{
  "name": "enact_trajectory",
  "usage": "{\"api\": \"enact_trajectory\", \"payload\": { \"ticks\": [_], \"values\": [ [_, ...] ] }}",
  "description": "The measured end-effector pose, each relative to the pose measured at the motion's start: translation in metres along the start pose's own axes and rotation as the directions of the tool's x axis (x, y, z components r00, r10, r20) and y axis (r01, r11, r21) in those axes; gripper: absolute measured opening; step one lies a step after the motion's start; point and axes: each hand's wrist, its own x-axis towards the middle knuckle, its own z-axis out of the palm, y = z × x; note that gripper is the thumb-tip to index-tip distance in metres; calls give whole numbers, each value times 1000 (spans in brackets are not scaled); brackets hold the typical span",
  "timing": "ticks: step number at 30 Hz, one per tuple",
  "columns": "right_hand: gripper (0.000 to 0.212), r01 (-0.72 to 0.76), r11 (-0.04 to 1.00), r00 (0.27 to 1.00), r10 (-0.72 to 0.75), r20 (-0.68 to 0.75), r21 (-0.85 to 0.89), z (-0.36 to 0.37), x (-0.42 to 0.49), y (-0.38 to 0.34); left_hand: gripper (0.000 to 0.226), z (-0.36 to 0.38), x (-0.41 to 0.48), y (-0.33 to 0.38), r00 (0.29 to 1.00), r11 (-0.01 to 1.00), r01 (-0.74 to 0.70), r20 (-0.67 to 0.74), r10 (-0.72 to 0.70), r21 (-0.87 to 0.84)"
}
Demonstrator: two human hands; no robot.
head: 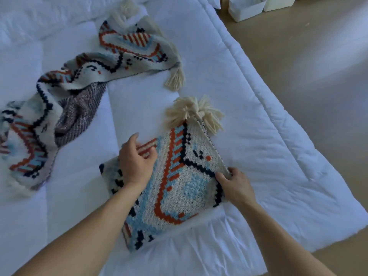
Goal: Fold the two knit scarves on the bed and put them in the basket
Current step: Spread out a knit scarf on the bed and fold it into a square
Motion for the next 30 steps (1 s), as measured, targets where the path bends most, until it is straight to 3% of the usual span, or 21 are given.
{"api": "enact_trajectory", "payload": {
  "ticks": [2,3,5,7,11,15,17,19,24,27,30],
  "values": [
    [61,-6,999,999,8,31,-41,1,6,-3,68,-20,-23,-48,968,968,223,-146,-205,118],
    [59,-7,998,999,10,48,-67,2,9,-4,72,-28,-35,-71,940,937,328,-142,-310,123],
    [52,14,993,997,-5,73,-120,5,11,-7,83,-42,-57,-108,855,854,519,-2,-519,29],
    [50,49,989,998,-44,40,-142,10,12,-8,95,-50,-72,-130,748,742,657,238,-619,-136],
    [50,56,998,998,-57,-33,-18,19,6,-4,93,-59,-82,-132,620,543,773,573,-537,-328],
    [60,37,999,994,-35,-108,12,28,-3,1,84,-63,-94,-111,571,372,815,725,-386,-444],
    [59,28,1000,995,-28,-101,-3,30,-6,1,79,-65,-100,-105,604,374,793,705,-372,-482],
    [58,47,999,995,-47,-92,3,28,-10,-2,74,-71,-97,-108,695,438,719,565,-445,-539],
    [50,127,992,982,-124,-141,18,30,-18,6,67,-76,-93,-120,865,793,502,215,-454,-345],
    [51,96,995,992,-98,-79,-34,44,-15,13,73,-65,-107,-116,867,833,497,160,-471,-243],
    [52,91,988,994,-97,-48,-127,44,-11,12,84,-63,-126,-121,916,825,400,206,-344,-400]
  ]
}}
